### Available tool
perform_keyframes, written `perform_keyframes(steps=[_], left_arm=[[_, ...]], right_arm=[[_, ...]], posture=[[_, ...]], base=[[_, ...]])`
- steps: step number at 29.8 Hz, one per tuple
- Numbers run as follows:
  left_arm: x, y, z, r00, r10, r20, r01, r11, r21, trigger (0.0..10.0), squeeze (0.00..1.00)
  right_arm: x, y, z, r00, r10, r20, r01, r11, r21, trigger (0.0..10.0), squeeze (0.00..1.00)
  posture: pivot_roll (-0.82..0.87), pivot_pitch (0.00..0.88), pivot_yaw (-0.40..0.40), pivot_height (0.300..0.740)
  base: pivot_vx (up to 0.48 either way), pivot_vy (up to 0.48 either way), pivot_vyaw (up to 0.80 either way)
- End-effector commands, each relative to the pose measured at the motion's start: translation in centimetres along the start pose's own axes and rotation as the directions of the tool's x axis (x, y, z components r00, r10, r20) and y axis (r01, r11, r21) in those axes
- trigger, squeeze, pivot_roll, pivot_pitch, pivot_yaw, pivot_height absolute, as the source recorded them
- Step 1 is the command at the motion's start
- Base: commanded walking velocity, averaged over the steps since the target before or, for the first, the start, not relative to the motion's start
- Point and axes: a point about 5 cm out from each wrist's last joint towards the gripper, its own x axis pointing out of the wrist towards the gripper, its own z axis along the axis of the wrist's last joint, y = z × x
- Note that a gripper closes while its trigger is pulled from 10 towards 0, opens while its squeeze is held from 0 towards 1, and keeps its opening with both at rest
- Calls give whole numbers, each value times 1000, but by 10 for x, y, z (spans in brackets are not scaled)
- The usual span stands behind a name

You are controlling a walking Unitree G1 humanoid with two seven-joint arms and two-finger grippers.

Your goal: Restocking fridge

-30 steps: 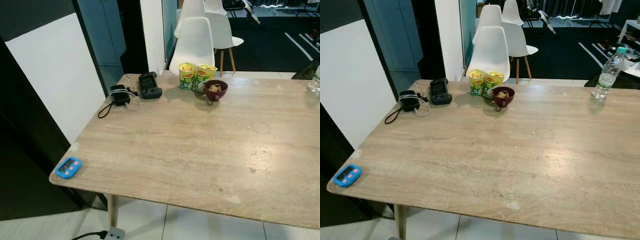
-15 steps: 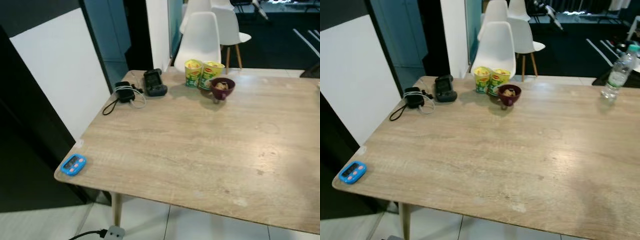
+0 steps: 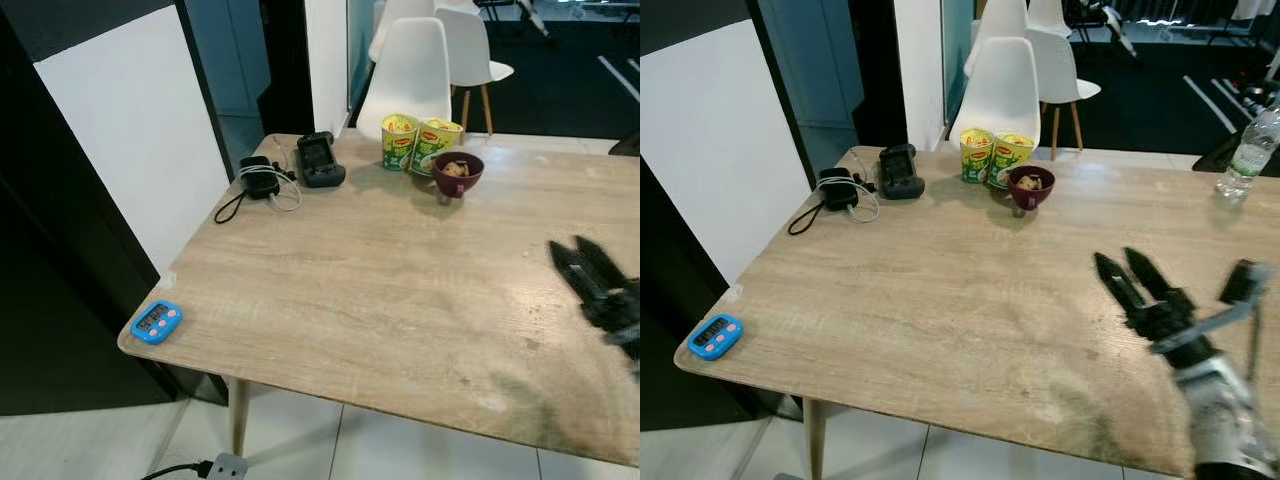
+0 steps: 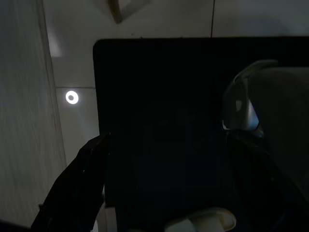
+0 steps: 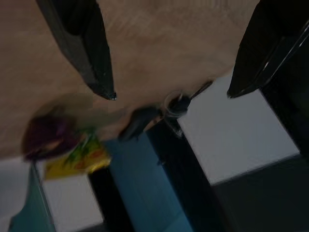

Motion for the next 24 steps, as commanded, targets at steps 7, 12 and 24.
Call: perform_keyframes(steps=[7,12,24], left_arm=[[-1,3,1,1000,-3,4,3,999,33,10000,0],[-1,3,0,1000,-4,-1,4,999,40,10000,0],[0,2,0,1000,-12,-3,12,999,37,10000,0]], right_arm=[[27,15,-34,999,10,-52,-7,999,51,10000,0],[31,20,-48,996,11,-91,-5,998,59,10000,0],[41,25,-59,991,16,-132,-9,999,48,10000,0]], posture=[[40,0,25,740],[46,0,24,740],[50,0,24,740]], base=[[0,0,0],[0,0,0],[176,0,0]])
